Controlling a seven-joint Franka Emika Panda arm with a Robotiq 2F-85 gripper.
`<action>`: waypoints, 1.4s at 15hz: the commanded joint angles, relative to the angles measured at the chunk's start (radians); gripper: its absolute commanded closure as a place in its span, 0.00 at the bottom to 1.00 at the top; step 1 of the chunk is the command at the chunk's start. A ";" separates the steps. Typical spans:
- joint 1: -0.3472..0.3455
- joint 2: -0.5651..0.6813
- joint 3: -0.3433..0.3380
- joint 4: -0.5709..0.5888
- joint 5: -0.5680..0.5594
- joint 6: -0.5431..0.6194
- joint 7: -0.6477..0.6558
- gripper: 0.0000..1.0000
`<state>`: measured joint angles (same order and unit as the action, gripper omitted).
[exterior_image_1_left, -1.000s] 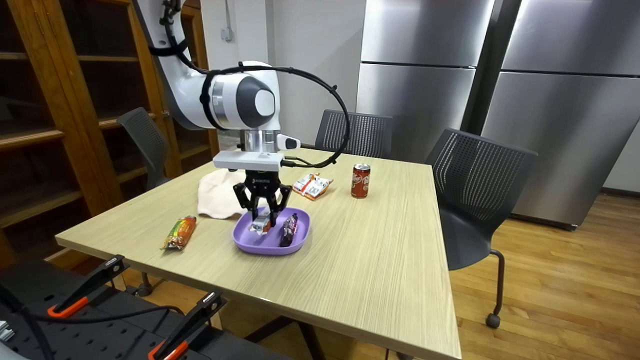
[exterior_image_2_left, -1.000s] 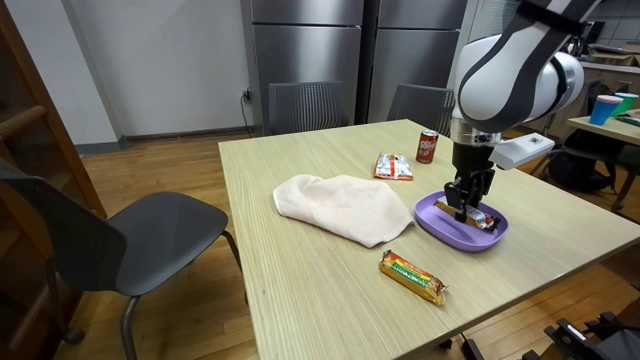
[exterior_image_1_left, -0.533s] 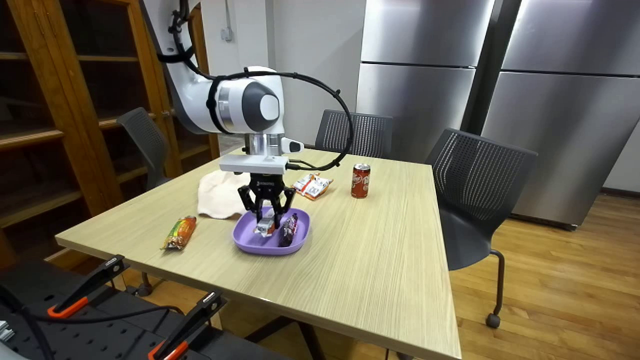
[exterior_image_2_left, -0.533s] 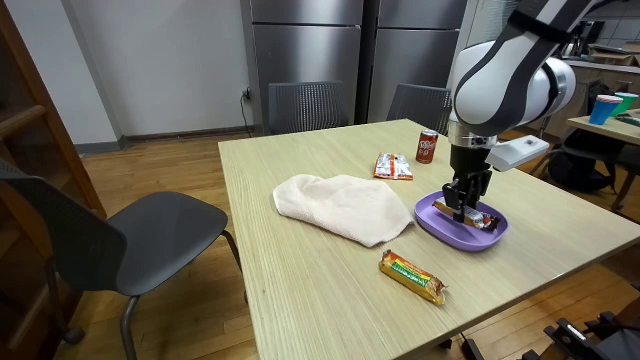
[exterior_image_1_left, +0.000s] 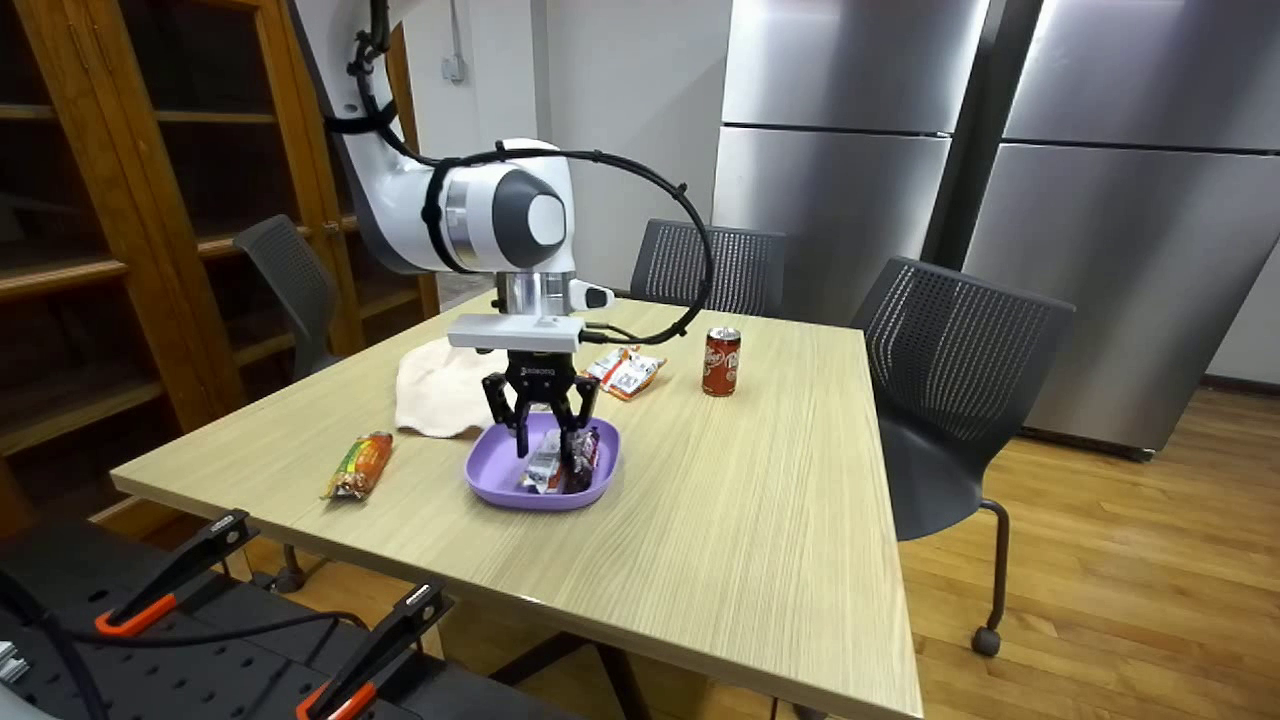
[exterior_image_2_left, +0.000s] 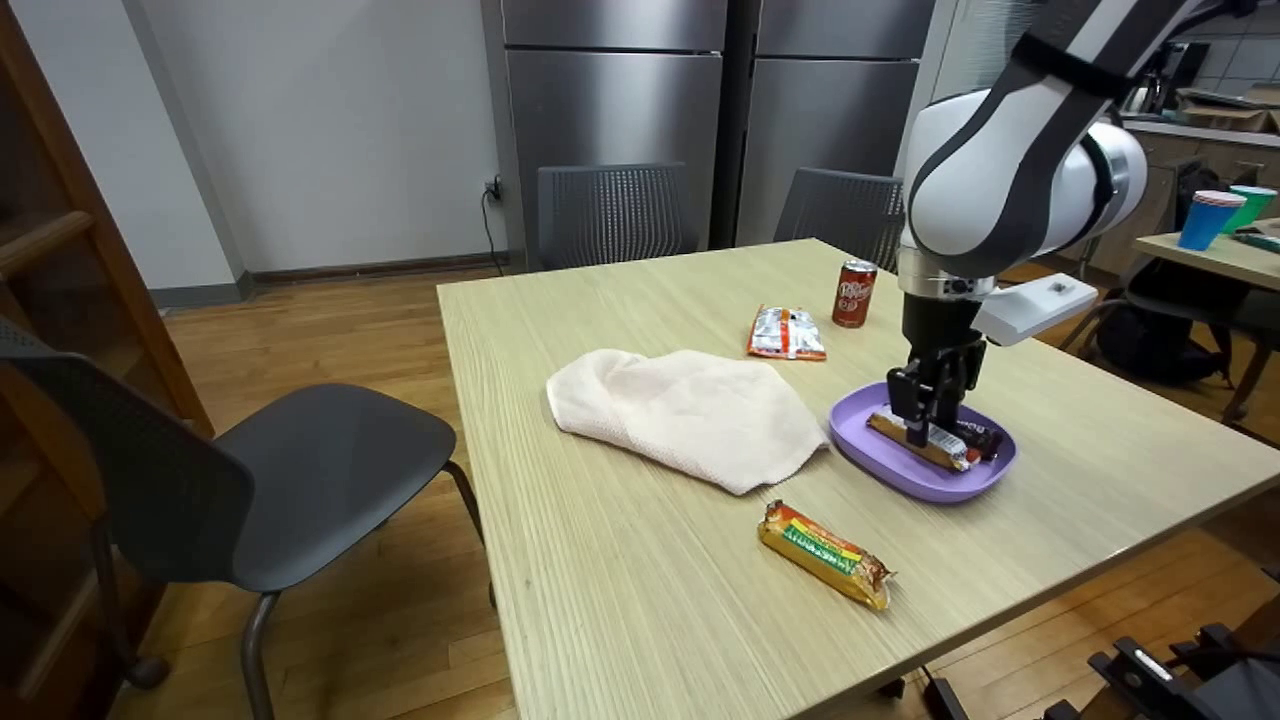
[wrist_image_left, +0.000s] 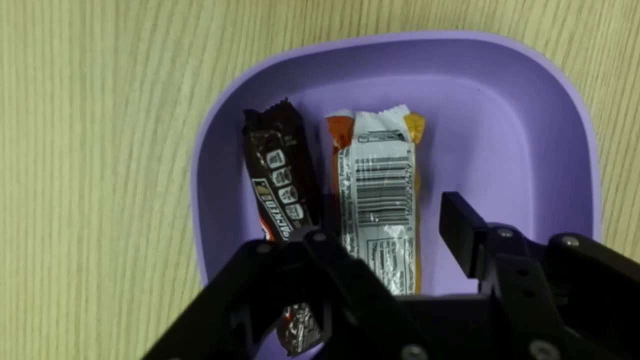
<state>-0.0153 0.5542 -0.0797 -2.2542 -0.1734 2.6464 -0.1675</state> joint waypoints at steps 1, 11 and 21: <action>0.001 -0.015 -0.004 0.008 -0.034 -0.031 -0.002 0.12; 0.020 -0.087 -0.006 -0.026 -0.053 -0.014 0.018 0.00; 0.116 -0.165 0.000 -0.090 -0.152 0.008 0.053 0.00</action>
<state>0.0727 0.4451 -0.0792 -2.2933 -0.2699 2.6476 -0.1508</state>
